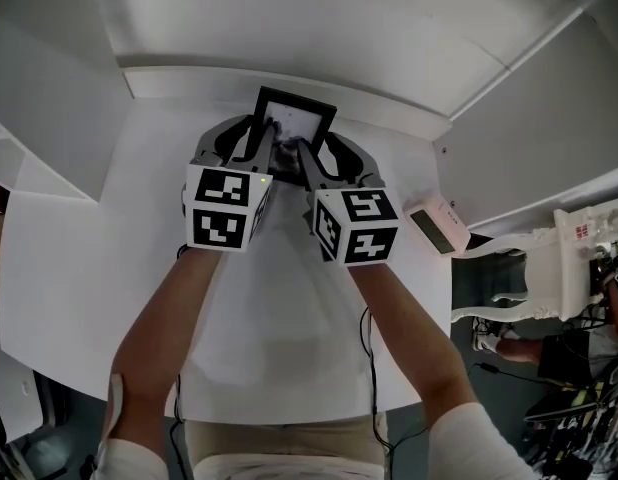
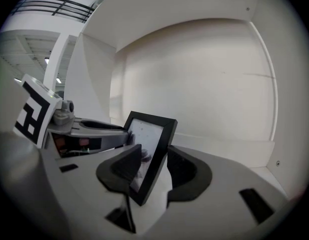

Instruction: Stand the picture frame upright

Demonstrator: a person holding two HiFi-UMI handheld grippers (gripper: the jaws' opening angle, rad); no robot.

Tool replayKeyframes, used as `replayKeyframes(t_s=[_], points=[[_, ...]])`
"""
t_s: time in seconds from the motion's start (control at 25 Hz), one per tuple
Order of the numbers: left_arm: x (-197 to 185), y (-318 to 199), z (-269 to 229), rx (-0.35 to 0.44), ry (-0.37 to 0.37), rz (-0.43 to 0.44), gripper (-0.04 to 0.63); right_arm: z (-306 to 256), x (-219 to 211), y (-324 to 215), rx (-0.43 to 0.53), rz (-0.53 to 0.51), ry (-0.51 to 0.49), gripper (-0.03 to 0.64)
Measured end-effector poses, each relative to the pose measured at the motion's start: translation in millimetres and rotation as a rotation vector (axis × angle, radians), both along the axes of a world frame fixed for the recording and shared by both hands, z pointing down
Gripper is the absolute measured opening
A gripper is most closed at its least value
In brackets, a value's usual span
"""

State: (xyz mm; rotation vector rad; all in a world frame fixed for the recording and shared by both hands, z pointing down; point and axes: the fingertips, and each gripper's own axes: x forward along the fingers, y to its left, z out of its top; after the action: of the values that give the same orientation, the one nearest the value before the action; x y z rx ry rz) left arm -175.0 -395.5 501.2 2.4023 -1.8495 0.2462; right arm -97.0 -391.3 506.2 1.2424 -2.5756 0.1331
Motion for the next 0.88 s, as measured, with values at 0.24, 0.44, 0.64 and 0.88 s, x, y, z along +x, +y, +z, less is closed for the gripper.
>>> replayKeyframes(t_s=[0.24, 0.44, 0.64, 0.88], points=[[-4.1, -29.2, -14.9, 0.079, 0.002, -0.027, 0.109, -9.6, -4.5, -24.6, 0.036, 0.013, -0.024, 0.183], [-5.4, -48.4, -20.6, 0.125, -0.035, -0.028, 0.109, -13.4, -7.9, -46.6, 0.066, 0.010, 0.015, 0.186], [-4.0, -58.4, -14.3, 0.164, -0.157, -0.049, 0.109, -6.2, -8.8, -59.2, 0.047, 0.021, 0.030, 0.187], [0.5, -66.9, -7.7, 0.163, -0.174, -0.035, 0.109, -7.6, -4.3, -70.8, 0.053, 0.046, 0.042, 0.187]])
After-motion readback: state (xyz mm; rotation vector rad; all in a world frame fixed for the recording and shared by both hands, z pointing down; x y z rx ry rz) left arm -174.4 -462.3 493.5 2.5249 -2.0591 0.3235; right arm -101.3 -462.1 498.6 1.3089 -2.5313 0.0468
